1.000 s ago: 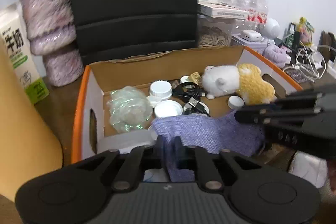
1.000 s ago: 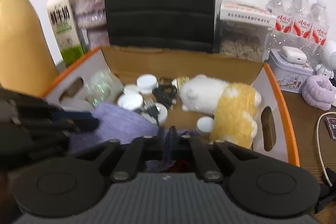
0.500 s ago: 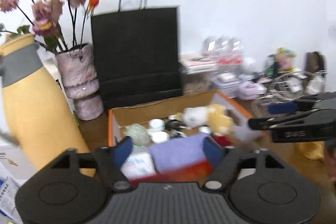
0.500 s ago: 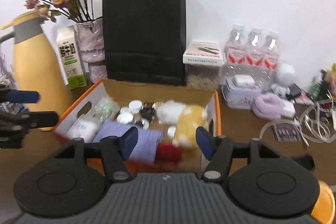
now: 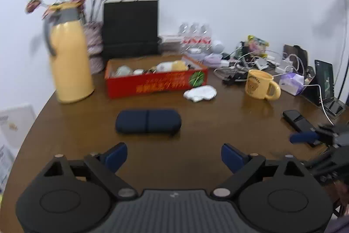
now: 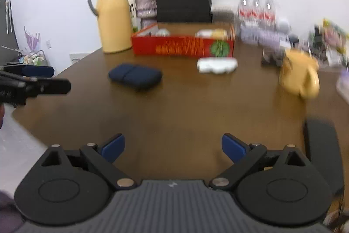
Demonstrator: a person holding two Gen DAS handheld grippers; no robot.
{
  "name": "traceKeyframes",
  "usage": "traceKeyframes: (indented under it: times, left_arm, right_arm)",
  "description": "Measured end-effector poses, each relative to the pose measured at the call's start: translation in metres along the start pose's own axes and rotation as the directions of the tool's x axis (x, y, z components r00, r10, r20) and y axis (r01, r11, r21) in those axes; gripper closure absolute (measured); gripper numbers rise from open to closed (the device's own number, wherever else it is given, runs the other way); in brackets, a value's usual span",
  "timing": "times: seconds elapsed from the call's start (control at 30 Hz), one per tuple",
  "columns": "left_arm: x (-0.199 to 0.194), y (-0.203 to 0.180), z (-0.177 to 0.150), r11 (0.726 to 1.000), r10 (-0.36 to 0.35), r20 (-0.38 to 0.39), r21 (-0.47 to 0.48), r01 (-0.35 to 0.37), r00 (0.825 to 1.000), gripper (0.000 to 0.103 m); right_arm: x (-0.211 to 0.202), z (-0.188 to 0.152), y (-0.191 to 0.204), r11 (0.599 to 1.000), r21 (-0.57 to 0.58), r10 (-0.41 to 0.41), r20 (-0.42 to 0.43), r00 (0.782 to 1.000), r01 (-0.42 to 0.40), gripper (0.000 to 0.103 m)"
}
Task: Organize objects
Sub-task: 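Open both tools and withdraw them from the box over the table, then grasp the white cloth with both tools together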
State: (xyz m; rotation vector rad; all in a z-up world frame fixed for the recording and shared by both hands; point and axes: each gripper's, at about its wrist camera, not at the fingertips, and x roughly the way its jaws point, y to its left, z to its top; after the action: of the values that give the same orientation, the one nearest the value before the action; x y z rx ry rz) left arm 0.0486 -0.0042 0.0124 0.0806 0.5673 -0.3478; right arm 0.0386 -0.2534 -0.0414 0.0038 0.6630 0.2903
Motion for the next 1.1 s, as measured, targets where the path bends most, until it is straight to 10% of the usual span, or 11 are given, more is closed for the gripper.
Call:
traceKeyframes:
  times: [0.2,0.43,0.8,1.03,1.1]
  left_arm:
    - [0.02,0.004,0.013,0.998,0.035,0.001,-0.055,-0.035,0.999,0.01]
    - [0.13,-0.005,0.068,0.994,-0.026,-0.042,-0.106,0.021,0.999,0.012]
    - [0.303,-0.032,0.115,0.979,-0.119,-0.182,-0.185,0.085,0.976,0.036]
    - [0.33,-0.041,0.11,0.98,-0.143,-0.16,-0.163,0.117,0.977,0.038]
    - [0.323,-0.038,0.107,0.98,-0.13,-0.152,-0.171,0.103,0.98,0.055]
  right_arm:
    - [0.002,0.01,-0.011,0.999,-0.004,-0.033,0.057,0.998,0.033,0.005]
    - [0.082,0.072,-0.055,0.985,0.004,-0.172,0.111,0.979,0.172,0.008]
    - [0.253,0.158,-0.144,0.967,0.207,-0.156,0.02,0.988,0.149,0.057]
    - [0.269,0.154,-0.149,0.968,0.221,-0.119,-0.019,0.993,0.121,0.085]
    - [0.258,0.149,-0.144,0.97,0.219,-0.102,-0.027,0.994,0.105,0.086]
